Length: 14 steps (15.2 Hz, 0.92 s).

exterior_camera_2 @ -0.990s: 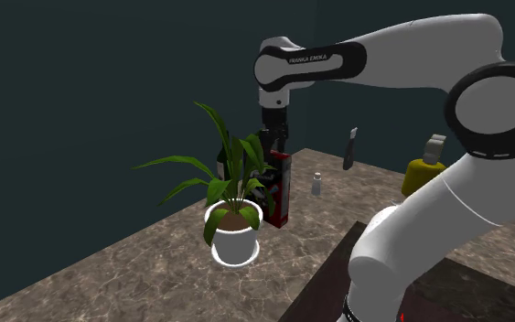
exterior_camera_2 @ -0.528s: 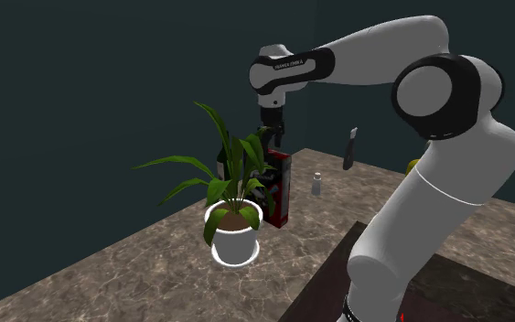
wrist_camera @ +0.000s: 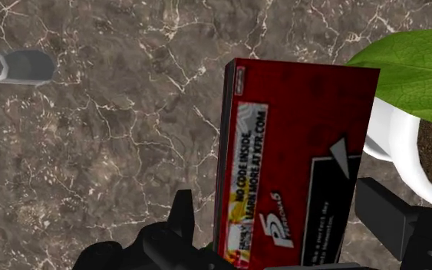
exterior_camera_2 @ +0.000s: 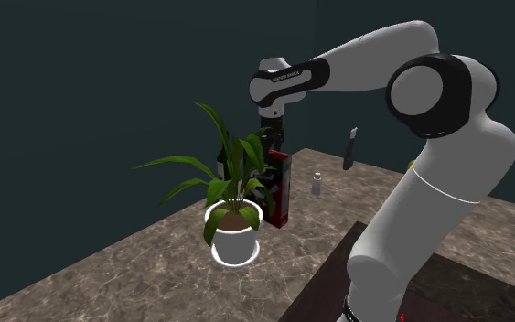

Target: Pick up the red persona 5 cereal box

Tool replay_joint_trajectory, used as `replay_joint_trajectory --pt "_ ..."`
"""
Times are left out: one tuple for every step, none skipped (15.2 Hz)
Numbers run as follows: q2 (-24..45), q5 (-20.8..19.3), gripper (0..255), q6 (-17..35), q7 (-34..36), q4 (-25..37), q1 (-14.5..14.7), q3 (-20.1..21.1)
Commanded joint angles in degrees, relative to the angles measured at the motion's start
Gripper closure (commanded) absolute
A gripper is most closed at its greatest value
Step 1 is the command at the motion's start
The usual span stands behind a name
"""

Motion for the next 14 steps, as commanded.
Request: replay_joint_trajectory --pt "0.11 -0.01 0 0.65 -0.01 -0.52 -0.02 -0.05" --pt "0.13 0.00 255 0.76 0.01 -0.61 -0.01 -0.05" --pt "0.17 0.01 255 0.70 -0.01 -0.51 -0.01 -0.06" --pt "0.17 0.02 255 0.71 0.00 -0.52 0.00 -0.05" --pt "0.19 0.02 255 0.70 -0.01 -0.49 0.00 -0.05" --pt "0.18 0.02 255 0.70 0.01 -0.50 0.00 -0.05" --pt "0.21 0.03 255 0.67 0.00 -0.45 0.00 -0.05" --pt "0.22 0.03 255 0.68 -0.02 -0.44 -0.01 -0.06" --pt "0.19 0.02 255 0.70 -0.01 -0.49 -0.01 -0.06" --pt "0.14 0.01 255 0.67 0.02 -0.51 0.00 -0.03" --pt "0.11 0.00 255 0.65 -0.01 -0.52 -0.02 -0.05" --pt "0.04 0.01 255 -0.12 -0.02 0.18 0.00 0.00" --pt "-0.02 0.03 255 -0.90 -0.03 0.90 0.02 0.04" --pt "-0.05 0.05 255 -1.67 -0.05 1.64 0.04 0.08"
